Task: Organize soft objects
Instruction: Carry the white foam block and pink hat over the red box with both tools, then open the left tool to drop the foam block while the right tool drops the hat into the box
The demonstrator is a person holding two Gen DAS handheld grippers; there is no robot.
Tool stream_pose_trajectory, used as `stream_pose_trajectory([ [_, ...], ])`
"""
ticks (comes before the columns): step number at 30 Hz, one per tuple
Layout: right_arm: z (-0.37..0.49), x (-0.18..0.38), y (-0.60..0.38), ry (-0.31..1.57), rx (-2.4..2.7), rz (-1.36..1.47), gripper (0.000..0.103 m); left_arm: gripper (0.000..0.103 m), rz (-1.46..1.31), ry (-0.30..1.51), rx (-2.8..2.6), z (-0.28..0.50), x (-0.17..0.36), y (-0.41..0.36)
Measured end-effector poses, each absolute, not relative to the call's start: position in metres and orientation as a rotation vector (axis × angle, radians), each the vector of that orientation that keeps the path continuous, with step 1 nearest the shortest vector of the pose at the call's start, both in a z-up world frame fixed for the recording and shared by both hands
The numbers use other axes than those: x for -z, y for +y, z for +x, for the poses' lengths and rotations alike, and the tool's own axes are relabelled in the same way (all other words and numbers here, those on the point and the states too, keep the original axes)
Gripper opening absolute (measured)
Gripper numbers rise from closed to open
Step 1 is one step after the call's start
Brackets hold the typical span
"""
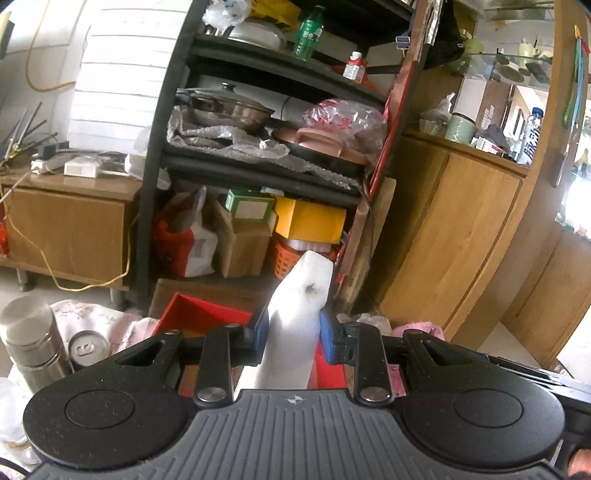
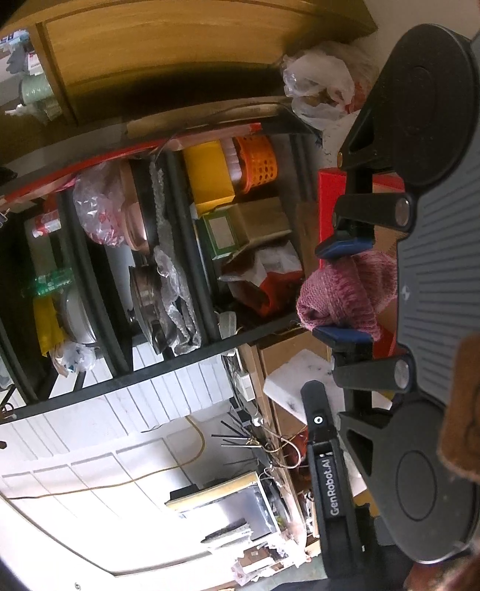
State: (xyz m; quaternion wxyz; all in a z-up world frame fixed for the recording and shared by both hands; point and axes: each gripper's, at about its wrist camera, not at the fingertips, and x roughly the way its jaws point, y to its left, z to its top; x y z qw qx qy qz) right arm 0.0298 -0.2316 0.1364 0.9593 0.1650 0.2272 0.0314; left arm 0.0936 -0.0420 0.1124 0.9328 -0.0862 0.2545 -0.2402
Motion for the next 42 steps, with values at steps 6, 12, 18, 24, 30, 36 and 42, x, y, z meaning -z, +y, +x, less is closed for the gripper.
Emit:
stream_pose_trajectory([
  [6, 0.053, -0.130, -0.232, 0.466, -0.049, 0.305, 0.011, 0.029, -0.159, 0.533, 0.465, 0.115, -0.107, -0.049],
  [12, 0.082, -0.118, -0.237, 0.481, -0.024, 0.296, 0.011, 0.029, -0.141, 0.542, 0.445, 0.138, -0.101, -0.058],
  [18, 0.110, -0.104, -0.246, 0.505, 0.003, 0.293, 0.011, 0.029, -0.115, 0.563, 0.421, 0.159, -0.088, -0.068],
  [24, 0.128, -0.085, -0.248, 0.547, 0.014, 0.265, 0.011, 0.029, -0.101, 0.598, 0.390, 0.181, -0.072, -0.072],
  [30, 0.145, -0.066, -0.255, 0.597, 0.042, 0.259, 0.011, 0.030, -0.076, 0.626, 0.368, 0.196, -0.059, -0.076],
  [36, 0.161, -0.050, -0.257, 0.636, 0.051, 0.261, 0.011, 0.033, -0.065, 0.656, 0.349, 0.207, -0.046, -0.077],
  [42, 0.172, -0.038, -0.256, 0.682, 0.057, 0.265, 0.016, 0.056, -0.026, 0.682, 0.330, 0.211, -0.036, -0.081],
])
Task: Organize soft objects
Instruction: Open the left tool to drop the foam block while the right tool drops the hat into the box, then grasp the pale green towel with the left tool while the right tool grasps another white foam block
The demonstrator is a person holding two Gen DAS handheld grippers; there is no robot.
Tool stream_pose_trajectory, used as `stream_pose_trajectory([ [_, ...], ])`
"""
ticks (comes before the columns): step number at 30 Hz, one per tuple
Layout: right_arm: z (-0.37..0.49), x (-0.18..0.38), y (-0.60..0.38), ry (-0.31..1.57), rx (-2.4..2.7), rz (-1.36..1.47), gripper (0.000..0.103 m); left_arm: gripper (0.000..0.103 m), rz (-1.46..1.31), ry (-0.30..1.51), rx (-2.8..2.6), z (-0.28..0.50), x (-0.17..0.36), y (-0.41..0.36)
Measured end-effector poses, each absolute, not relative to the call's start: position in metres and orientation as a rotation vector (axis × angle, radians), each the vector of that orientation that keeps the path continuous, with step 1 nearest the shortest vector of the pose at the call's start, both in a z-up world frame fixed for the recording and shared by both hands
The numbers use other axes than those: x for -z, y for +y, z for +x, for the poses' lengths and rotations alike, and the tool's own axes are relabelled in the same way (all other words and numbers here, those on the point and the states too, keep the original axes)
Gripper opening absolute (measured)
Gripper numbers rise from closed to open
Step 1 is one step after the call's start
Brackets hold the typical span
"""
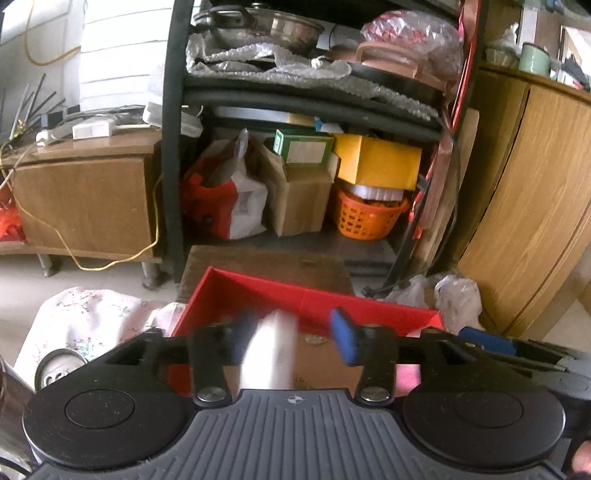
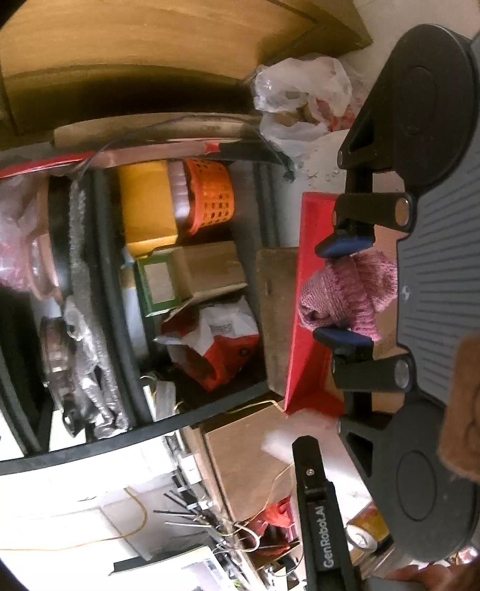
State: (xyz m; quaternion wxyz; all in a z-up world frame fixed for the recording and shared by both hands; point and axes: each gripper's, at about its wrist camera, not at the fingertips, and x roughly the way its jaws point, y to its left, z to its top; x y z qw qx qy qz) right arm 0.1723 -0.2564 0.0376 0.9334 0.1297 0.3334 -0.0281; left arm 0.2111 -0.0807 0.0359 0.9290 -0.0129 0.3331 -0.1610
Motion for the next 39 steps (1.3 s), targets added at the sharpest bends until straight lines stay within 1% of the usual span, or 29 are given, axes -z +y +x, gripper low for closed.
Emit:
stream_pose_trajectory([
  [2, 0.171, -0.037, -0.257, 0.677, 0.070, 0.267, 0.025, 0.059, -0.014, 0.678, 0.320, 0.210, -0.036, -0.081],
  [4, 0.170, -0.039, -0.257, 0.672, 0.076, 0.263, 0.029, 0.064, -0.021, 0.675, 0.320, 0.209, -0.038, -0.080],
  [10, 0.164, -0.047, -0.259, 0.650, 0.087, 0.263, 0.033, 0.068, -0.015, 0.669, 0.307, 0.204, -0.042, -0.079],
  [20, 0.148, -0.062, -0.254, 0.615, 0.072, 0.268, 0.035, 0.072, -0.001, 0.647, 0.317, 0.190, -0.050, -0.078],
  [24, 0.139, -0.068, -0.249, 0.613, 0.058, 0.272, 0.035, 0.076, 0.005, 0.646, 0.315, 0.181, -0.052, -0.077],
  [29, 0.122, -0.073, -0.246, 0.619, 0.047, 0.291, 0.036, 0.077, 0.030, 0.645, 0.325, 0.166, -0.052, -0.075],
  [39, 0.087, -0.068, -0.249, 0.675, 0.050, 0.317, 0.037, 0.077, 0.066, 0.748, 0.376, 0.129, -0.034, -0.068],
])
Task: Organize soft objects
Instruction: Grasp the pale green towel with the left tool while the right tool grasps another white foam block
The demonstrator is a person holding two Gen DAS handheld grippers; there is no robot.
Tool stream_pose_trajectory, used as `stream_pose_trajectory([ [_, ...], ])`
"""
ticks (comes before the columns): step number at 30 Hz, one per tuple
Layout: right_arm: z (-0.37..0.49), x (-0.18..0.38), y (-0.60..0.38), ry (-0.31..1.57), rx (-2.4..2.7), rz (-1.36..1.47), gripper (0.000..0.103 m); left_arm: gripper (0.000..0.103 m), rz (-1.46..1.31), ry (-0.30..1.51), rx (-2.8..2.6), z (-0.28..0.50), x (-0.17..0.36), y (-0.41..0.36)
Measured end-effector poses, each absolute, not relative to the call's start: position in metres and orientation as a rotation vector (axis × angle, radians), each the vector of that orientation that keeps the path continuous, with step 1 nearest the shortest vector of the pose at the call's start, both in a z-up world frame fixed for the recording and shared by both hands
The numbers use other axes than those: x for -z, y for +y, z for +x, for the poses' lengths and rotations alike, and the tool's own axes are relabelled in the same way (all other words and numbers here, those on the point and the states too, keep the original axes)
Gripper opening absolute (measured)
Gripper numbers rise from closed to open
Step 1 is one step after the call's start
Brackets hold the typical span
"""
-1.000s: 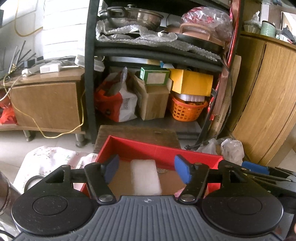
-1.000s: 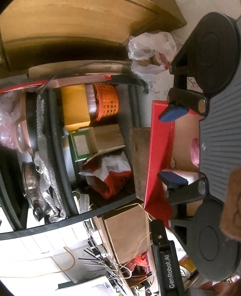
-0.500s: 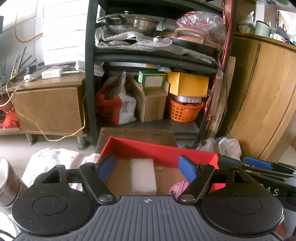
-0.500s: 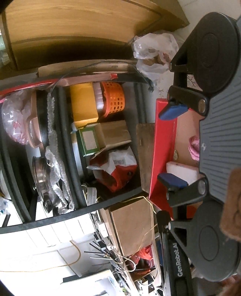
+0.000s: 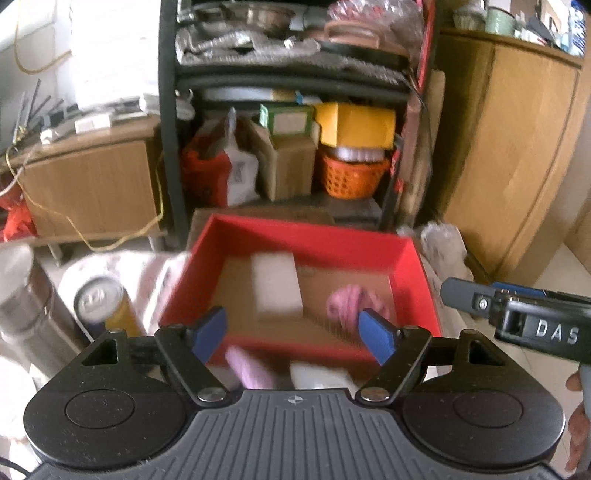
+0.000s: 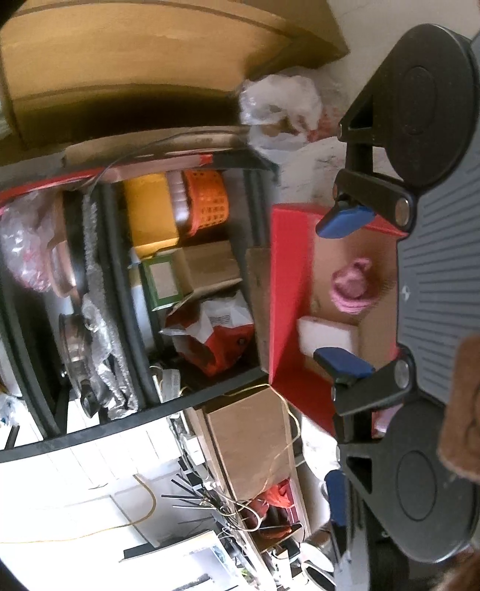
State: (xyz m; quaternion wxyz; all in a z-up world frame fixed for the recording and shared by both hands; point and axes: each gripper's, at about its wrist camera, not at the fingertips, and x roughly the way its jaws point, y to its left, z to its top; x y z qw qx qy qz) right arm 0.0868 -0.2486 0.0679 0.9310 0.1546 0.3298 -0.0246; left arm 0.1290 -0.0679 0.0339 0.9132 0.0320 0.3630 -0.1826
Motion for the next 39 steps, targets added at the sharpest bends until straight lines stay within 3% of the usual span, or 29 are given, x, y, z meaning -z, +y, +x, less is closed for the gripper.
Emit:
stream_pose_trajectory([
  [9, 0.048, -0.070, -0.250, 0.705, 0.052, 0.372, 0.038, 0.076, 0.086, 0.797, 0.496, 0.086, -0.029, -0.078],
  [12, 0.041, -0.074, -0.250, 0.693, 0.048, 0.378, 0.043, 0.076, 0.079, 0.832, 0.528, 0.084, -0.022, -0.088],
  [14, 0.038, -0.075, -0.251, 0.691, 0.043, 0.381, 0.044, 0.065, 0.072, 0.867, 0.527, 0.088, -0.013, -0.093],
  [16, 0.037, -0.074, -0.253, 0.696, 0.038, 0.383, 0.044, 0.040, 0.035, 0.924, 0.534, 0.092, -0.004, -0.094],
  [22, 0.037, -0.071, -0.265, 0.710, 0.038, 0.411, 0.044, 0.007, -0.012, 0.999, 0.489, 0.098, 0.008, -0.084],
  [24, 0.036, -0.071, -0.266, 0.713, 0.035, 0.414, 0.044, 0.002, -0.029, 1.001, 0.487, 0.096, 0.007, -0.080],
  [39, 0.044, -0.044, -0.259, 0.868, -0.016, 0.525, 0.044, 0.000, -0.292, 0.922, 0.675, 0.064, -0.041, -0.040],
])
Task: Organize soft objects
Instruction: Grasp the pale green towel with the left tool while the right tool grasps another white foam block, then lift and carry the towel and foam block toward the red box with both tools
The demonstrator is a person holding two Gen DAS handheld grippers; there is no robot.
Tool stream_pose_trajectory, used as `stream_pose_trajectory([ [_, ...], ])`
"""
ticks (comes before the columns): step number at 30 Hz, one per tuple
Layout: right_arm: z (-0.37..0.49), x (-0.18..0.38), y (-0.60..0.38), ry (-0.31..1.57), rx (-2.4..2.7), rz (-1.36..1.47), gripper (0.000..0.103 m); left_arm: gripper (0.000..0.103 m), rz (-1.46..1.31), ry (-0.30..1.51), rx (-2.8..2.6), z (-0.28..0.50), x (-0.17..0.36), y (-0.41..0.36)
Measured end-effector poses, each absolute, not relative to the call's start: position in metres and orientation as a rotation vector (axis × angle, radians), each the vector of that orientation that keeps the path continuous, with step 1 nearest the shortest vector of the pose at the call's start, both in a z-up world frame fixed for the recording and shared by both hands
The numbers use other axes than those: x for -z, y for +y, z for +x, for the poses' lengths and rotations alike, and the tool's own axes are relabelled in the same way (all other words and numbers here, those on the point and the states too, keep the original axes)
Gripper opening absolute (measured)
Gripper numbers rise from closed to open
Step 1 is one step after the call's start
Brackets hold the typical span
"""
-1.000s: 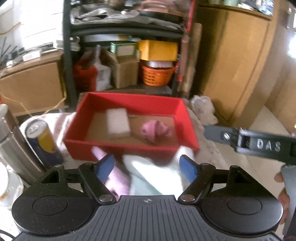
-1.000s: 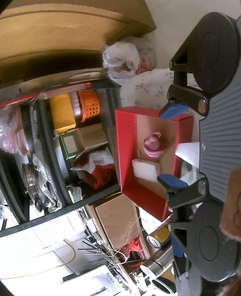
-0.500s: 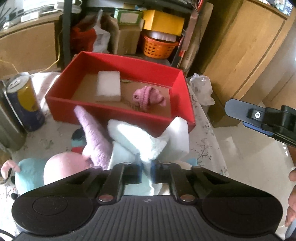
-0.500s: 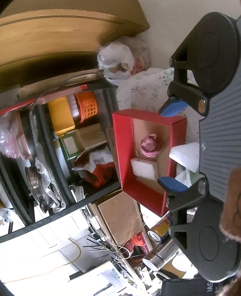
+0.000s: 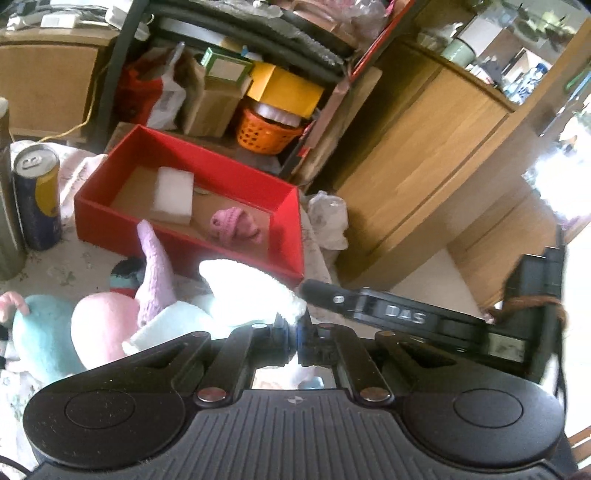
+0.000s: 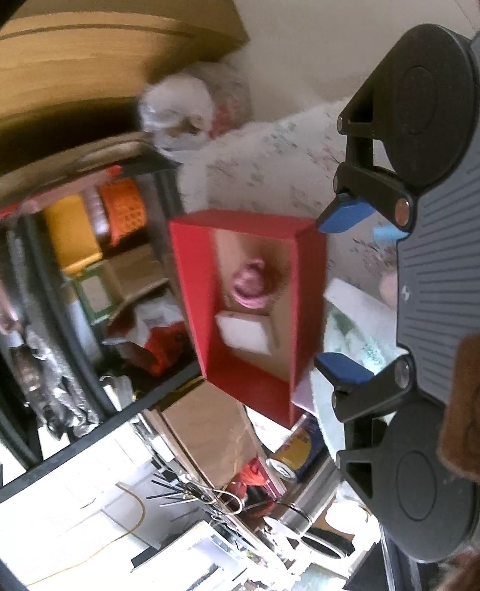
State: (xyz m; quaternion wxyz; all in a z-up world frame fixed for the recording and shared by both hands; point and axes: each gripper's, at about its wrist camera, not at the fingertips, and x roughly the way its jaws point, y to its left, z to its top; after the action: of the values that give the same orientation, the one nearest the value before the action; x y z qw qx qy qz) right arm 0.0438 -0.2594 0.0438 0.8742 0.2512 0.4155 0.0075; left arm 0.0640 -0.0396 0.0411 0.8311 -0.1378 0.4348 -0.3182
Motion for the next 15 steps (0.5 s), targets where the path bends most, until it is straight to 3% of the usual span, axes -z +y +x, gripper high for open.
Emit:
stream_pose_trajectory([
  [9, 0.041, -0.026, -0.246, 0.946, -0.048, 0.514, 0.045, 0.000, -0.578, 0.846, 0.764, 0.065, -0.060, 0.009],
  [15, 0.053, -0.011, -0.230, 1.014, -0.096, 0.457, 0.045, 0.000, -0.630, 0.770, 0.771, 0.065, -0.079, 0.023],
])
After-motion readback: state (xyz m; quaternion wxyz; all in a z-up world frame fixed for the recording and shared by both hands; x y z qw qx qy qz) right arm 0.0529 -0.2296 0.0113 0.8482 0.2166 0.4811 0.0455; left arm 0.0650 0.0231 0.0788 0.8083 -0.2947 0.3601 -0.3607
